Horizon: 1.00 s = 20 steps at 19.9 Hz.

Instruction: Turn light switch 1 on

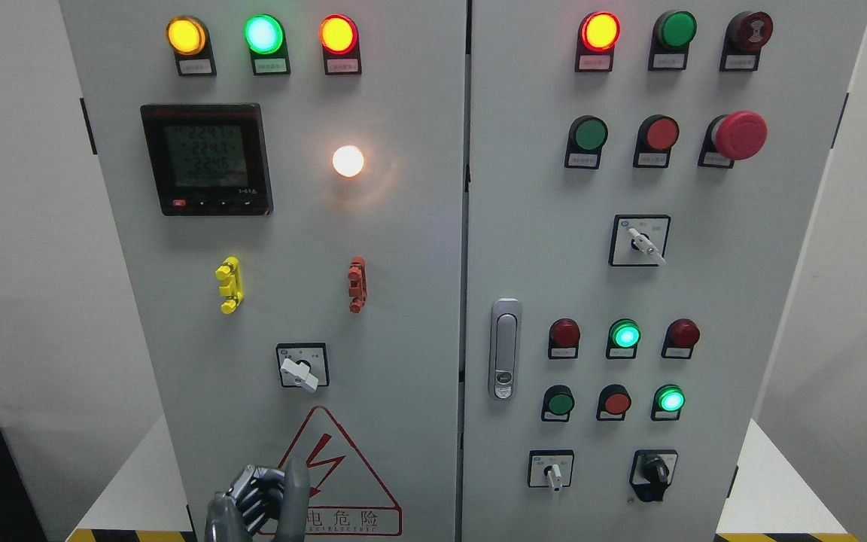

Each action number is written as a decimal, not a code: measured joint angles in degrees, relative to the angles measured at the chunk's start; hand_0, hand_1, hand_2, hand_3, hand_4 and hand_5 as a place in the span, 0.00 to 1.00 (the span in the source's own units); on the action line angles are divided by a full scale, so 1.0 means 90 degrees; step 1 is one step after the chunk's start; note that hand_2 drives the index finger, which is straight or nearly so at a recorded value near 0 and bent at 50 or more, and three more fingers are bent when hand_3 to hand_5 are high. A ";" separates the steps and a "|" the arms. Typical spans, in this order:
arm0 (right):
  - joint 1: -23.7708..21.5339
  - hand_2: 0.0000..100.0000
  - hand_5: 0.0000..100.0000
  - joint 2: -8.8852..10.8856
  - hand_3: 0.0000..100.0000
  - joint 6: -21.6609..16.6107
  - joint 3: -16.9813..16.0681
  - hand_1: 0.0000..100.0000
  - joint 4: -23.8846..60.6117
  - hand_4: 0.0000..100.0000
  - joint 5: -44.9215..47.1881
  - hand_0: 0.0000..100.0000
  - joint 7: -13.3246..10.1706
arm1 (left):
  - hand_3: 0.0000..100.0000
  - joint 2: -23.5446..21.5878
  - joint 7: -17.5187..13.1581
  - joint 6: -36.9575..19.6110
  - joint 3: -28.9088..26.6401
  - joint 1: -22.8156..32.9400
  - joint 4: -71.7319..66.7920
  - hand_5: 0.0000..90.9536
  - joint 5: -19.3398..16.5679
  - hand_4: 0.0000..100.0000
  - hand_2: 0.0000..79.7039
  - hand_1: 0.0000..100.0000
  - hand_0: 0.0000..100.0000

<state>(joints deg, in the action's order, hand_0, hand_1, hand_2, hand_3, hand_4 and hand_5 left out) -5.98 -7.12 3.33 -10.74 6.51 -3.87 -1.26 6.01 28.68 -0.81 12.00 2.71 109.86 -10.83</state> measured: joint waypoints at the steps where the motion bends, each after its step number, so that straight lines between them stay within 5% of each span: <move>1: 0.0000 0.00 0.00 0.0000 0.00 0.0000 0.0000 0.00 0.0000 0.00 0.0000 0.00 -0.0001 | 1.00 -0.0051 -0.0015 -0.0286 -0.0032 0.0252 -0.0087 0.95 0.0021 1.00 0.83 0.33 0.16; 5: 0.0000 0.00 0.00 0.0000 0.00 0.0000 0.0000 0.00 -0.0001 0.00 0.0000 0.00 -0.0001 | 1.00 -0.0238 -0.0405 -0.1220 -0.0235 0.1038 -0.0702 0.92 0.0381 1.00 0.77 0.33 0.16; 9: 0.0000 0.00 0.00 0.0000 0.00 0.0000 0.0000 0.00 -0.0001 0.00 0.0000 0.00 -0.0001 | 0.99 -0.0367 -0.1363 -0.1649 -0.0474 0.1487 -0.1801 0.84 0.1011 1.00 0.69 0.38 0.17; 11: 0.0000 0.00 0.00 0.0000 0.00 -0.0003 0.0000 0.00 -0.0001 0.00 0.0000 0.00 -0.0001 | 0.89 -0.0418 -0.1876 -0.1774 -0.0572 0.1627 -0.2573 0.75 0.1207 0.96 0.60 0.38 0.18; 13: 0.0000 0.00 0.00 0.0000 0.00 -0.0005 0.0000 0.00 -0.0001 0.00 0.0000 0.00 -0.0001 | 0.70 -0.0458 -0.2363 -0.1841 -0.0640 0.1711 -0.3370 0.39 0.1343 0.76 0.47 0.39 0.21; 15: 0.0000 0.00 0.00 0.0001 0.00 -0.0005 0.0000 0.00 -0.0001 0.00 0.0000 0.00 -0.0001 | 0.57 -0.0491 -0.2686 -0.1868 -0.0690 0.1759 -0.4171 0.18 0.1425 0.61 0.40 0.39 0.23; 20: 0.0000 0.00 0.00 0.0002 0.00 -0.0006 0.0001 0.00 -0.0001 0.00 0.0000 0.00 -0.0001 | 0.29 -0.0557 -0.2998 -0.1882 -0.0721 0.1682 -0.6205 0.00 0.1507 0.36 0.17 0.35 0.29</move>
<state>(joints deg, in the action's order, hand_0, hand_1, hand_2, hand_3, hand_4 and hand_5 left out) -5.98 -7.10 3.28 -10.74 6.50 -3.87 -1.27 1.00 1.70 -17.75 5.51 17.85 54.01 2.73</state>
